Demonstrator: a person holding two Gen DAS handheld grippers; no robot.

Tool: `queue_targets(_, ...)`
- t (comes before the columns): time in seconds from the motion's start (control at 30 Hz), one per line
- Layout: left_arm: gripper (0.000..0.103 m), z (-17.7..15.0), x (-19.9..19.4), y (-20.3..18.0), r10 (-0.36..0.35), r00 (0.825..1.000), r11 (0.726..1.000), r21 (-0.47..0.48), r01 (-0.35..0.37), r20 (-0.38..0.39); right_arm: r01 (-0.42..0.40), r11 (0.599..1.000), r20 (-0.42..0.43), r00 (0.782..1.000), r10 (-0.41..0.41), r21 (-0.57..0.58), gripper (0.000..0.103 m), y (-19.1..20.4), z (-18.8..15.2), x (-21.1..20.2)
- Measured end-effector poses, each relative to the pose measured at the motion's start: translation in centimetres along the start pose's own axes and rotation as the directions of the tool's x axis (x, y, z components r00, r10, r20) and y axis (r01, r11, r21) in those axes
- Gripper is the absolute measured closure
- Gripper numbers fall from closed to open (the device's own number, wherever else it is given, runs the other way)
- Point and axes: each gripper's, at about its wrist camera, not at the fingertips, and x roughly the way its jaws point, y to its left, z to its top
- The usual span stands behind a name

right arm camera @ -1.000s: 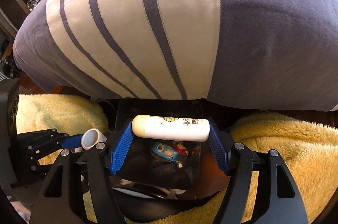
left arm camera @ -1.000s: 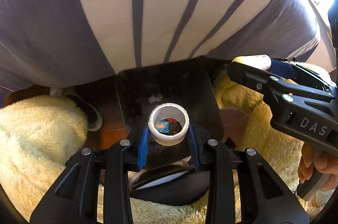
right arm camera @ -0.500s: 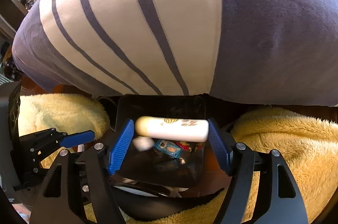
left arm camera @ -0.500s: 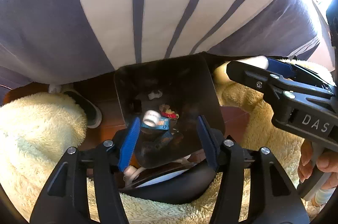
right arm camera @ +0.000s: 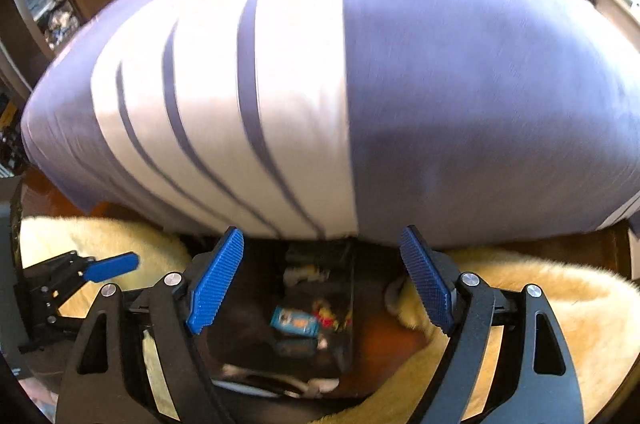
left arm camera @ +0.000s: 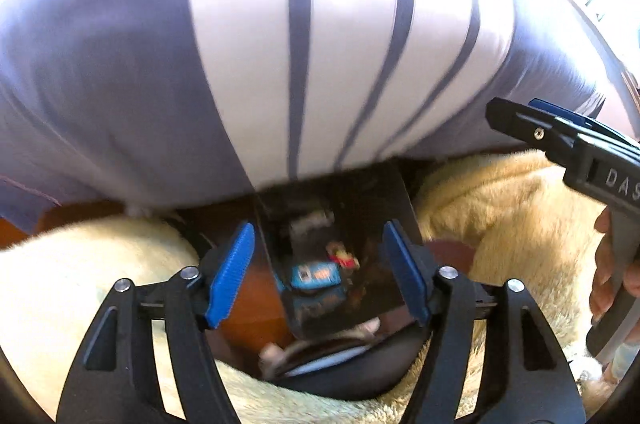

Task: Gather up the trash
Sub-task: 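Grasp the ribbon with the left tool while the right tool grasps the plastic bag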

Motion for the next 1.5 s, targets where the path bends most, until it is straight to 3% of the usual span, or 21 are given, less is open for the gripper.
queue_targets(0.2,0.031,3.5,-4.7,1.1,0.057,0.986,0.998,0.005,-0.059,0.159,0.0,1.0,0.122,0.993,0.003,-0.02,0.021,-0.1,4.1,-2.7)
queue_targets(0.47,0.03,9.4,-6.9,4.5,0.136,0.957,0.991,-0.049,-0.128,0.258,-0.014,1.0,0.191,0.981,0.018,-0.024,0.021,-0.2,10.3,-2.6)
queue_targets(0.77,0.031,16.6,-6.3,9.6,0.188,0.945,0.979,-0.125,-0.159,0.267,-0.048,0.997,0.18,0.982,0.058,-0.065,0.023,1.8,15.9,1.1)
queue_targets(0.93,0.032,20.0,-5.6,11.3,0.2,0.942,0.976,-0.142,-0.166,0.27,-0.1,0.991,0.165,0.98,0.113,-0.083,0.051,3.2,18.6,3.4)
queue_targets(1.03,0.033,21.5,-5.0,11.9,0.203,0.942,0.975,-0.14,-0.17,0.266,-0.104,0.989,0.17,0.978,0.121,-0.108,0.058,4.0,20.2,4.3)
queue_targets(1.27,0.034,24.5,-3.5,12.1,0.201,0.944,0.978,-0.114,-0.176,0.26,-0.09,0.983,0.157,0.981,0.116,-0.161,0.06,5.6,22.3,6.3)
queue_targets(1.5,0.044,27.1,-2.1,12.5,0.176,0.951,0.982,-0.109,-0.152,0.254,0.001,0.977,0.138,0.99,0.029,-0.212,0.059,6.6,23.7,8.3)
